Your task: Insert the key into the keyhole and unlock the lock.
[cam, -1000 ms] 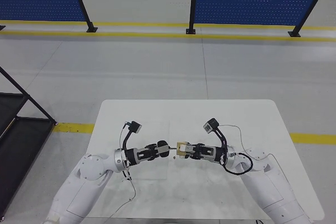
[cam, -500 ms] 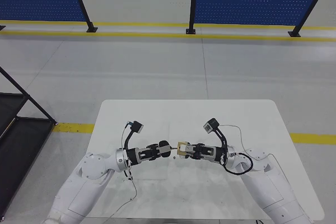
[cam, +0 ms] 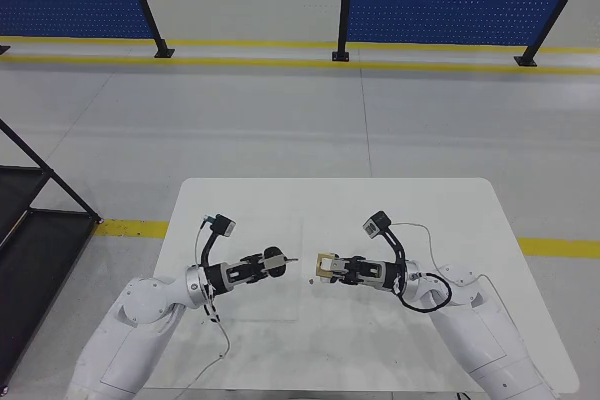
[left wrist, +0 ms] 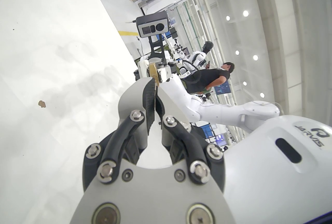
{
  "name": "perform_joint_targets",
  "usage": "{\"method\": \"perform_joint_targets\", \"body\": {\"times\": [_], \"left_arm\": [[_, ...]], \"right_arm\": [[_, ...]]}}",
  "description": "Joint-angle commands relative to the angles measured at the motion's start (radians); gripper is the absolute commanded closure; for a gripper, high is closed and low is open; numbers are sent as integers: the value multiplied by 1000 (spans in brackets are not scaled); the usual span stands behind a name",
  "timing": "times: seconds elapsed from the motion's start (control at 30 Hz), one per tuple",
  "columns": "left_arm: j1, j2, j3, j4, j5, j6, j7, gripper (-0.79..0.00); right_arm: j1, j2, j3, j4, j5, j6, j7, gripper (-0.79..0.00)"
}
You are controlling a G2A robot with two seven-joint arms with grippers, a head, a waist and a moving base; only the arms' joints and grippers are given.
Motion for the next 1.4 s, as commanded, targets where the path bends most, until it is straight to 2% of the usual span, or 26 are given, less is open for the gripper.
{"method": "perform_joint_targets", "body": {"times": [0.0,0.17,0.23,0.33,0.43,0.63,0.73,0.8,0.93,0.97,1.3,1.33,1.37], "left_arm": [[-1,0,0,0,3,-1,1,0],[-3,-1,0,1,9,0,26,0],[-16,0,-5,0,118,-64,65,0],[-29,-3,-21,24,421,-167,234,0],[-35,-10,0,35,650,-229,379,0],[-60,-13,-12,28,1130,-340,652,0],[-59,-12,-13,21,1398,-359,820,0],[-64,-12,-13,19,1568,-308,927,0],[-88,-7,29,47,1837,-296,1153,0],[-96,-6,35,52,1866,-296,1194,0],[-96,-6,35,52,1866,-296,1194,0],[-94,-6,37,55,1857,-296,1196,0],[-83,-10,50,70,1778,-324,1230,0]], "right_arm": [[0,0,0,0,0,0,0,0],[0,0,0,0,0,0,0,0],[0,0,0,0,0,0,0,0],[0,0,0,0,0,0,0,0],[0,0,0,0,0,0,0,0],[0,0,0,0,0,0,0,0],[0,0,0,0,0,0,0,0],[0,0,0,0,0,0,0,0],[0,0,0,0,0,0,0,0],[0,0,0,0,0,0,0,0],[0,0,0,0,0,0,0,0],[0,0,0,0,0,0,0,0],[0,0,0,0,0,0,0,0]]}}
